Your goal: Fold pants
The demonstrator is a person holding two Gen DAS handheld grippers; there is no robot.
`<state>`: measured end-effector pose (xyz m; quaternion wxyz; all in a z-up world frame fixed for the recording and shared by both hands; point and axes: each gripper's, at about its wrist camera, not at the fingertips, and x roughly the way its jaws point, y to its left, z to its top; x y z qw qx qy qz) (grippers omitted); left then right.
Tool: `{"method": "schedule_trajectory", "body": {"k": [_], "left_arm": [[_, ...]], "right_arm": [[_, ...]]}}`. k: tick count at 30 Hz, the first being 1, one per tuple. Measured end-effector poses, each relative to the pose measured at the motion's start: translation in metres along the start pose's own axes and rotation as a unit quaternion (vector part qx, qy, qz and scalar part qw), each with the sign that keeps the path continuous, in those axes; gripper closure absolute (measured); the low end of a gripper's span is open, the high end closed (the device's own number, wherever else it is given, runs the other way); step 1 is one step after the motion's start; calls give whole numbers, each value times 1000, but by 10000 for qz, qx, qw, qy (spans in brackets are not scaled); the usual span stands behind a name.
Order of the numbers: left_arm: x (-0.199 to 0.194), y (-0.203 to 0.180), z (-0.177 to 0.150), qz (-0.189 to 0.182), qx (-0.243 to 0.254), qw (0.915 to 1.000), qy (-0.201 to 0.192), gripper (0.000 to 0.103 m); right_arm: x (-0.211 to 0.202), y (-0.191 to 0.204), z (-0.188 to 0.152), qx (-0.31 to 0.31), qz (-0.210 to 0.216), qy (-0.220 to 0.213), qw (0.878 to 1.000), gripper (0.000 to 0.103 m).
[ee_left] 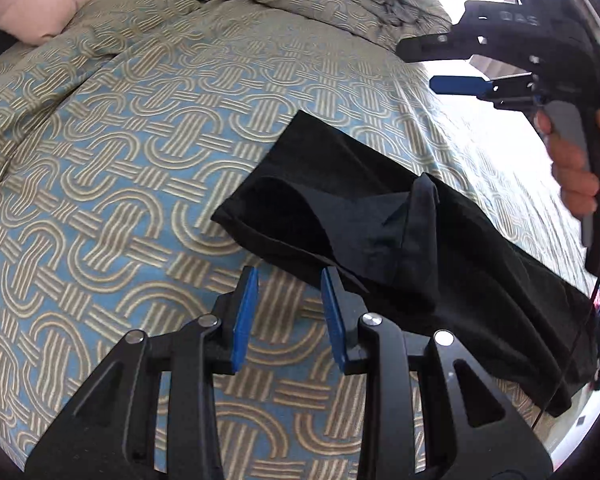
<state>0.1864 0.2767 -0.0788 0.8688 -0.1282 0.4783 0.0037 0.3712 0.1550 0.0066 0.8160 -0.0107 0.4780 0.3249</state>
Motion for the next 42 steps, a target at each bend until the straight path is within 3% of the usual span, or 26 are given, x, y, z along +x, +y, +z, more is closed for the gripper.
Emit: {"method": "schedule_trajectory", "body": {"k": [3, 6, 9, 10, 12, 16, 18, 19, 20, 21, 22, 24, 26, 27, 29, 33, 38, 42], "left_arm": [[3, 0, -1, 70, 133, 9999, -5, 69], [4, 6, -1, 96, 55, 9999, 11, 69], [6, 13, 2, 50, -106, 9999, 37, 69], [6, 15, 2, 40, -159, 9999, 44, 69], [6, 16, 2, 31, -251, 9997, 38, 69], [6, 22, 3, 6, -373, 9993, 58, 69], [6, 26, 4, 28, -410, 9991, 50, 69], [6, 28, 4, 44, -420, 9991, 34, 69], [5, 30, 5, 54, -433, 9990, 21, 69], [5, 32, 6, 68, -460, 9989, 10, 69], [4, 33, 6, 69, -476, 9988, -5, 69], [3, 35, 8, 51, -506, 9987, -54, 69], [2, 35, 9, 10, -523, 9986, -82, 69], [2, 35, 9, -25, -533, 9985, -84, 69], [2, 33, 10, -163, -559, 9983, -73, 69], [4, 25, 12, -391, -545, 9977, -35, 68], [9, 17, 18, -559, -552, 9969, 1, 68], [25, 24, 26, -868, -933, 9917, 200, 68]], "right_arm": [[-18, 2, -17, -839, -249, 194, 9960, 40], [-30, 7, -60, -2222, -1128, 266, 9681, 40], [-26, 18, -114, -3868, -1906, 390, 9014, 40], [-23, 21, -135, -4476, -2056, 425, 8692, 40], [-17, 34, -163, -5306, -1950, 423, 8238, 40], [7, 56, -184, -6156, -1667, 298, 7696, 39], [23, 60, -179, -6363, -1702, 209, 7521, 39], [30, 62, -174, -6390, -1679, 203, 7504, 39], [37, 63, -165, -6340, -1581, 266, 7565, 52], [43, 64, -153, -6163, -1396, 438, 7738, 91], [48, 67, -135, -5768, -1145, 769, 8052, 100], [58, 55, -82, -4471, -557, 1205, 8846, 98], [61, 39, -40, -3492, -348, 1151, 9293, 98], [61, 32, -25, -3153, -363, 1037, 9426, 96], [57, 21, -9, -2745, -583, 786, 9566, 86], [48, 5, 1, -2455, -784, 694, 9637, 53], [21, -25, -7, -2092, -758, 721, 9723, 51], [0, -48, -21, -2035, -795, 878, 9719, 51]]}}
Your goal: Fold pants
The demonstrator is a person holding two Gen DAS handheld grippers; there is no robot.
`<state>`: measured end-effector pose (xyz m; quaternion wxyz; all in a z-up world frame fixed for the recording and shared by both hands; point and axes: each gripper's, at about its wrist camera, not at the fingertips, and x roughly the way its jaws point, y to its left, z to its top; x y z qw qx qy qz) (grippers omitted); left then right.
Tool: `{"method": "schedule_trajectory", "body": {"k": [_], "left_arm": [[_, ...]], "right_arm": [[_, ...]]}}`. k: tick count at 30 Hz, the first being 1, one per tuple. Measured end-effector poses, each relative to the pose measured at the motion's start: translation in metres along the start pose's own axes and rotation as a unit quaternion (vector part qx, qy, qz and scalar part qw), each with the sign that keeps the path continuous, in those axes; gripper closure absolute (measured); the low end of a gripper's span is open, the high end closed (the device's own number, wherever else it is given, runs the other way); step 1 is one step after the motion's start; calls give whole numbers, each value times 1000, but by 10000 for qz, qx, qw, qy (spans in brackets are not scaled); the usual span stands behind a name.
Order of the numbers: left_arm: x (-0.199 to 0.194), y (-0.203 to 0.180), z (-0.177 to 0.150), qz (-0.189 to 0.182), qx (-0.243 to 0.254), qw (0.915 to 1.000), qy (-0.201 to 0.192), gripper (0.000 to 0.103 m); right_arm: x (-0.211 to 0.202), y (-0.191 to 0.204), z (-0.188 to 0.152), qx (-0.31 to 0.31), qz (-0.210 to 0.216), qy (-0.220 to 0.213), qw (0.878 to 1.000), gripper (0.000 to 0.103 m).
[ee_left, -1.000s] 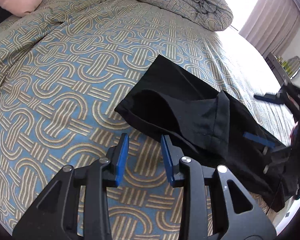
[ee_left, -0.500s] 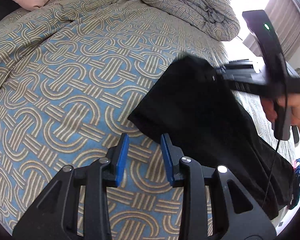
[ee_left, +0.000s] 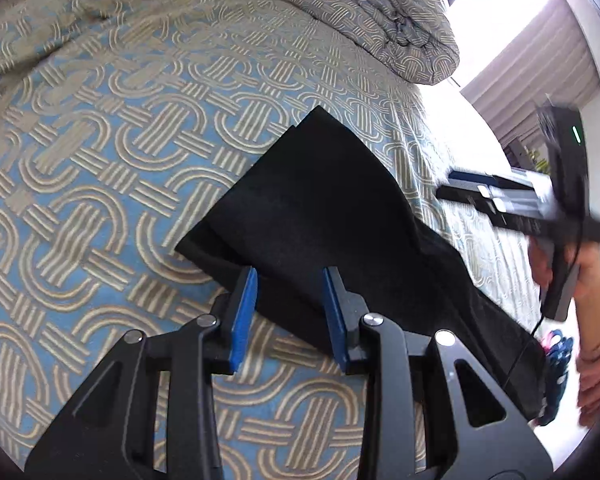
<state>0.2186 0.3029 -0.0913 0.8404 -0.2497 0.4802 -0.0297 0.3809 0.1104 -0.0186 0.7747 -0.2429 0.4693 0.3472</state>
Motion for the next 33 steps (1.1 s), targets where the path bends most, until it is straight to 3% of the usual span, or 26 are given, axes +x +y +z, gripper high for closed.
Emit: {"method": "schedule_trajectory", "body": {"k": [6, 9, 13, 16, 17, 21, 25, 29, 33], "left_arm": [[15, 21, 12, 178, -439, 9989, 11, 68], [18, 30, 11, 763, -322, 9966, -11, 68], [13, 35, 7, 1094, -245, 9937, -8, 63], [14, 22, 2, 2007, 393, 9789, -63, 63], [13, 19, 0, 2090, 480, 9767, -60, 63], [-13, 4, -9, 1176, 217, 9924, -305, 63], [-10, -30, -12, 518, 502, 9973, -134, 63], [17, -43, -16, 502, 673, 9962, 238, 63], [37, -25, -17, 441, 117, 9975, 543, 65]], "right_arm": [[-30, -19, -73, 416, -53, 106, 9991, 51], [-47, -25, -123, 985, 23, 76, 9951, 51], [-72, -18, -193, 1469, 75, 103, 9891, 51], [-86, -5, -228, 1388, -132, 305, 9898, 51], [-90, -1, -235, 1356, -191, 347, 9900, 51], [-105, 7, -248, 1182, -110, 412, 9921, 51], [-114, 5, -255, 1398, -41, 337, 9896, 50], [-115, 0, -263, 1795, -51, 296, 9833, 50], [-112, -4, -261, 1945, -57, 205, 9807, 50]]}}
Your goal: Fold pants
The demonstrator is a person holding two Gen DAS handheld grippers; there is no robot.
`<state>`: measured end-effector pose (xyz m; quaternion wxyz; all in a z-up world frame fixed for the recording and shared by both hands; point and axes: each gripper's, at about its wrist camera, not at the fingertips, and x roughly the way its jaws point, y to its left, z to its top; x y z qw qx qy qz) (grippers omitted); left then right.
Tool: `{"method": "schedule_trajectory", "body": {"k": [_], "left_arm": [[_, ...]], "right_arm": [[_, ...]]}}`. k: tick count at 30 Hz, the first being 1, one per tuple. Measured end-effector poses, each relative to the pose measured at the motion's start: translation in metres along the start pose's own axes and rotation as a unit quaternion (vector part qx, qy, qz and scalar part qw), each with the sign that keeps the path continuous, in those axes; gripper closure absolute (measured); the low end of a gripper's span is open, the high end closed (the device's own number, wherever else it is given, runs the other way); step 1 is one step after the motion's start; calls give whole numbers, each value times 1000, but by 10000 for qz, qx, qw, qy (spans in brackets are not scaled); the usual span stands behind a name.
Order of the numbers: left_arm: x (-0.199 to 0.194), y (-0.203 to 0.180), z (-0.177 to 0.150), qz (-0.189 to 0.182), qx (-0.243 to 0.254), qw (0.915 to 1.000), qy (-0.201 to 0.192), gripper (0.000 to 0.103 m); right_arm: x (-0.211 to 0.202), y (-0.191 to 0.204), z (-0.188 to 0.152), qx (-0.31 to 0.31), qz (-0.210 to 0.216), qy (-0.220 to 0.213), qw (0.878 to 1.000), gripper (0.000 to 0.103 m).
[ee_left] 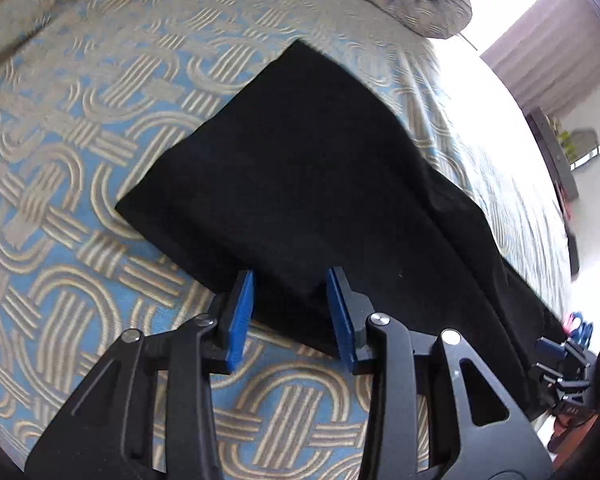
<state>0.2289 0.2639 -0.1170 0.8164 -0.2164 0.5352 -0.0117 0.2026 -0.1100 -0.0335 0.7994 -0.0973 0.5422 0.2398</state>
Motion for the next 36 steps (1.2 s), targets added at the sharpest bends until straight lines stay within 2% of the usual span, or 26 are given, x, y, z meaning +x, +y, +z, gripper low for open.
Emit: {"method": "schedule_trajectory", "body": {"k": [3, 5, 7, 8, 9, 14, 15, 17, 20, 21, 23, 24, 25, 26, 27, 29, 31, 34, 36], "left_arm": [[-4, 10, 3, -205, -339, 9992, 4, 68], [-5, 17, 2, -126, -477, 9988, 0, 93], [-7, 27, -1, -331, -654, 9973, -45, 95], [-8, 30, -5, -438, -717, 9964, -63, 97], [-9, 32, -8, -472, -730, 9962, -69, 97], [-13, 35, -20, -660, -748, 9950, -34, 97], [-11, 33, -17, -679, -786, 9946, -27, 96], [-4, 31, -9, -765, -927, 9927, 10, 82], [0, 34, 2, -1136, -1282, 9852, -14, 64], [0, 36, 5, -1174, -1360, 9837, -61, 64], [0, 37, 11, -1069, -1375, 9847, -97, 66], [0, 39, 14, -974, -1425, 9849, -126, 72], [0, 40, 16, -875, -1427, 9858, -152, 91], [0, 41, 18, -754, -1386, 9873, -177, 100], [-1, 41, 18, -786, -1341, 9876, -231, 100], [-9, 39, 16, -912, -1240, 9870, -468, 100], [-24, 34, 14, -763, -1057, 9890, -694, 100], [-36, 34, 13, -617, -910, 9906, -817, 99], [-32, 38, 16, -213, -758, 9936, -813, 99]], "right_arm": [[11, -6, 19, 123, 59, -140, 9998, 50], [20, -14, 36, 333, 117, -199, 9992, 50], [32, -20, 51, 495, 75, -158, 9986, 54], [36, -20, 57, 459, 89, -175, 9988, 60], [40, -18, 64, 353, 110, -182, 9992, 62], [57, 11, 98, -724, 444, -132, 9963, 62], [60, 16, 106, -841, 496, -117, 9952, 62], [68, 24, 124, -954, 674, -92, 9931, 62], [80, 36, 144, -1035, 997, -27, 9896, 62], [84, 40, 149, -1062, 1060, 7, 9887, 62], [95, 52, 157, -1142, 1144, 127, 9868, 62], [101, 56, 159, -1191, 1145, 195, 9861, 62], [106, 61, 161, -1229, 1122, 243, 9858, 63], [110, 63, 163, -1249, 1086, 309, 9857, 78], [113, 65, 165, -1236, 1031, 358, 9863, 100], [116, 66, 167, -1184, 882, 309, 9886, 101], [110, 63, 169, -1079, 804, 106, 9909, 101], [106, 53, 180, -925, 817, -12, 9924, 101], [112, 51, 186, -972, 751, 25, 9924, 98]]}}
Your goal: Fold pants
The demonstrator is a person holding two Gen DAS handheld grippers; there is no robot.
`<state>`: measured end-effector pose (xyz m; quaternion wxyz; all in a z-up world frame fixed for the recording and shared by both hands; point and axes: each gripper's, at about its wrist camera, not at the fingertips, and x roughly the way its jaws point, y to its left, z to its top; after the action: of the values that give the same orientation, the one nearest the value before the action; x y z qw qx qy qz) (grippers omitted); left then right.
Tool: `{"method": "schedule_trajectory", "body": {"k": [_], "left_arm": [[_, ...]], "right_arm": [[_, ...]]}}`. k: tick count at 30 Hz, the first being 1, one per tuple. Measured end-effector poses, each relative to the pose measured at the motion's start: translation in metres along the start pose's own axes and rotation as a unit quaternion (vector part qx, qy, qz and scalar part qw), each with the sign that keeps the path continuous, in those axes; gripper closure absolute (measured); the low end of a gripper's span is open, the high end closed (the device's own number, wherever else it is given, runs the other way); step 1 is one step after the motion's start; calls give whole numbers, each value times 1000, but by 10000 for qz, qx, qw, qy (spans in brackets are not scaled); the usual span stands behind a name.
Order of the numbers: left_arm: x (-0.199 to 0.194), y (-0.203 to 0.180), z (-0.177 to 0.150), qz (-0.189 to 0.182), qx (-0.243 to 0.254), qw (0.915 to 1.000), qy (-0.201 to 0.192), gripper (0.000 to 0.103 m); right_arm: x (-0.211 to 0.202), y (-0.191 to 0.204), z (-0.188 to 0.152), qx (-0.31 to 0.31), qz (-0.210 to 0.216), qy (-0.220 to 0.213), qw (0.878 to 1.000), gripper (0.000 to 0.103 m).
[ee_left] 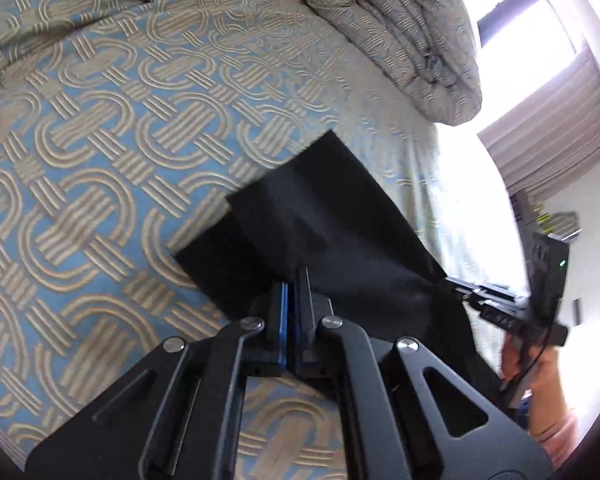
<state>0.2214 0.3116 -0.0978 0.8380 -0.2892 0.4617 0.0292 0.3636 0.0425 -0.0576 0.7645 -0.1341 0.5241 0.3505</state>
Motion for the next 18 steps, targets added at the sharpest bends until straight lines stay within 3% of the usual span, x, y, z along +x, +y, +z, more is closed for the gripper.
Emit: {"method": "schedule_trajectory", "body": {"k": [1, 3, 7, 11, 18], "left_arm": [[4, 2, 0, 230, 73, 9997, -5, 99], [13, 10, -2, 538, 87, 9985, 46, 99], [7, 25, -8, 397, -164, 9991, 37, 99], [3, 20, -3, 634, -34, 9980, -60, 99], [-15, 7, -16, 449, -9, 9989, -101, 99]], "right_arm": [[7, -1, 2, -11, -81, 70, 9999, 96], [19, -4, 7, 29, -365, 220, 9991, 78], [7, -13, 6, 430, -461, -32, 9980, 78], [-30, -26, -14, 345, -916, -190, 9950, 76], [-62, -54, -83, -140, -1075, 428, 9932, 76]]}}
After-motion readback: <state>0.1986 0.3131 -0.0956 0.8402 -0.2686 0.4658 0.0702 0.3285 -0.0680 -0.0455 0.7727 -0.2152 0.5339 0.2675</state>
